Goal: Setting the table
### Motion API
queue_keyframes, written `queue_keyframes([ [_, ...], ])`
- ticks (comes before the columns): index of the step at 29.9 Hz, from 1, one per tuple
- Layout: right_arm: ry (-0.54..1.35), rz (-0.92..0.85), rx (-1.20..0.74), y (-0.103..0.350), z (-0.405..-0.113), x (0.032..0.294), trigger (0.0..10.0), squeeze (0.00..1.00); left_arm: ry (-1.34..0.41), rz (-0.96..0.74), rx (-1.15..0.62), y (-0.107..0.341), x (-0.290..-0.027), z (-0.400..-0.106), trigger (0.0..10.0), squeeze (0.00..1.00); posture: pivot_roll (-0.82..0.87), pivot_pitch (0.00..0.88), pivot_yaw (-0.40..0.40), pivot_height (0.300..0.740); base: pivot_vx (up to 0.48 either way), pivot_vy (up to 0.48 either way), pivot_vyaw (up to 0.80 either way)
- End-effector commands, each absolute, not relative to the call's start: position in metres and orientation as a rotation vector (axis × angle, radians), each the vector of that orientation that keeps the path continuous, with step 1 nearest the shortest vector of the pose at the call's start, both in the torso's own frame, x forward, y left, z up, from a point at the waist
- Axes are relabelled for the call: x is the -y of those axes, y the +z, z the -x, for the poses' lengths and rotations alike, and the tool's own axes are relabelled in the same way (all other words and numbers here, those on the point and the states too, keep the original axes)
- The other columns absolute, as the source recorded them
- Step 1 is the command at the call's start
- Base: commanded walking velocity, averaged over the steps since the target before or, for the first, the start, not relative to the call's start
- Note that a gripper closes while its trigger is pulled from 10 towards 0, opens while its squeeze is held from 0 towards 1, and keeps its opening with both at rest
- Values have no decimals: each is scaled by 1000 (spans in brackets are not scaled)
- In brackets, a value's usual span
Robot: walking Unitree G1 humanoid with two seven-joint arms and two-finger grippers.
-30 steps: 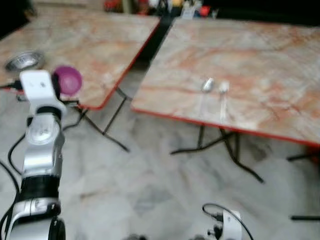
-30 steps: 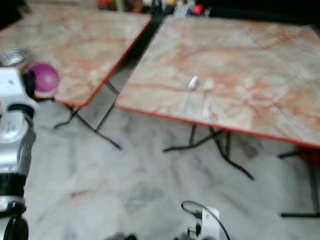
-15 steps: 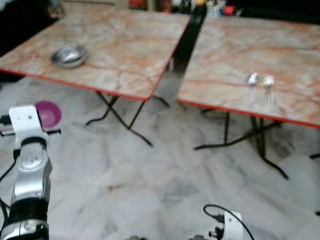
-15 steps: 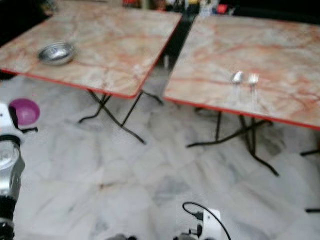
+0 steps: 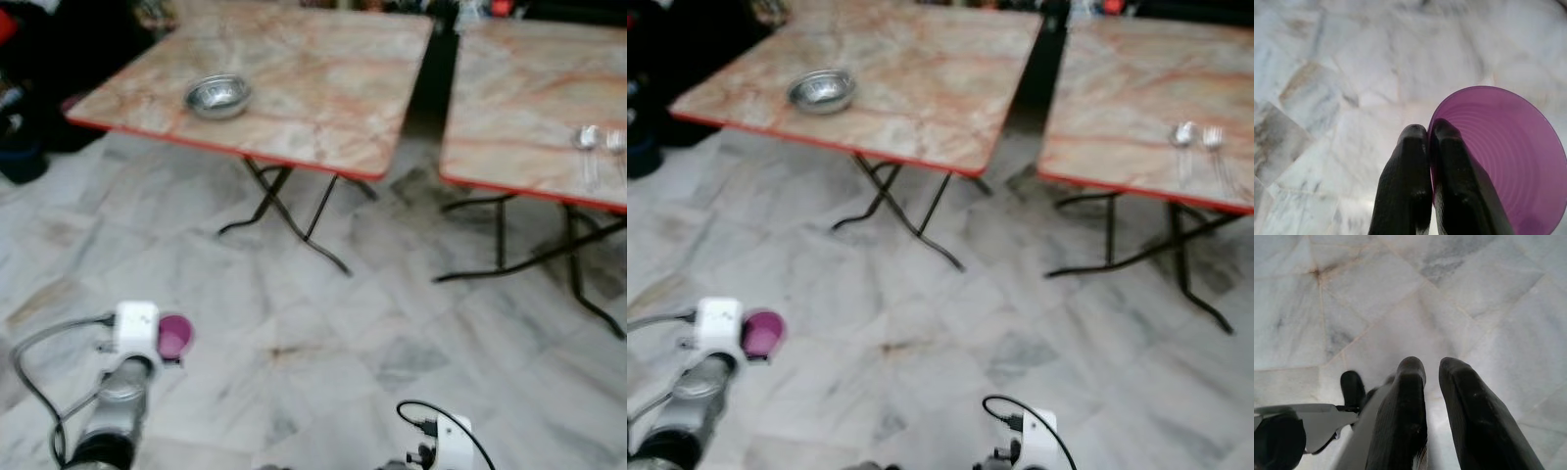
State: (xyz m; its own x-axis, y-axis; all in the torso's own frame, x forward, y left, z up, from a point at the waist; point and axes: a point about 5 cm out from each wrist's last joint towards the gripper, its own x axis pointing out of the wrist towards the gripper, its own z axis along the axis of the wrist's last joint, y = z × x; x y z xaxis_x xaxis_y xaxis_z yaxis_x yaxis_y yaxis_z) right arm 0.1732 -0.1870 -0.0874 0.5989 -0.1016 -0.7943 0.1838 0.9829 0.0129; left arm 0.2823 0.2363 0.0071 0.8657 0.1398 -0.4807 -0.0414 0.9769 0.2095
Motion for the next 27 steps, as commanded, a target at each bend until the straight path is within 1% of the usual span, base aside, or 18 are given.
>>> queue_keyframes([
  [1,-175,-101,-940,-91,-164,189,10000,0,54,-197,-639,-11,-228,-273,10000,0,4,147,60,740,0,0,0],
  [5,-173,-104,-939,-91,-164,188,10000,0,35,-140,-695,-24,-220,-264,10000,0,4,147,60,740,0,0,0],
  [6,-168,-101,-940,-91,-164,188,10000,0,48,-91,-710,-28,-217,-260,10000,0,1,148,59,740,0,0,0],
  [7,-168,-102,-940,-91,-164,188,10000,0,52,-80,-709,-29,-216,-259,10000,0,3,149,58,740,0,0,0],
  [11,-170,-107,-943,-92,-163,188,10000,0,80,-57,-746,-39,-216,-247,10000,0,1,150,56,740,0,0,0],
  [13,-167,-107,-947,-92,-163,188,10000,0,100,-72,-772,-43,-218,-242,10000,0,-1,150,55,740,0,0,0],
  [15,-164,-112,-947,-92,-163,187,10000,0,121,-69,-779,-45,-220,-239,10000,0,-1,150,55,740,307,0,0],
  [17,-162,-113,-947,-92,-162,187,10000,0,143,-48,-784,-47,-221,-236,10000,0,0,153,56,740,480,0,-606],
  [27,-152,-105,-938,-92,-162,185,10000,0,159,-53,-797,-51,-222,-230,10000,0,0,154,56,740,480,0,0],
])
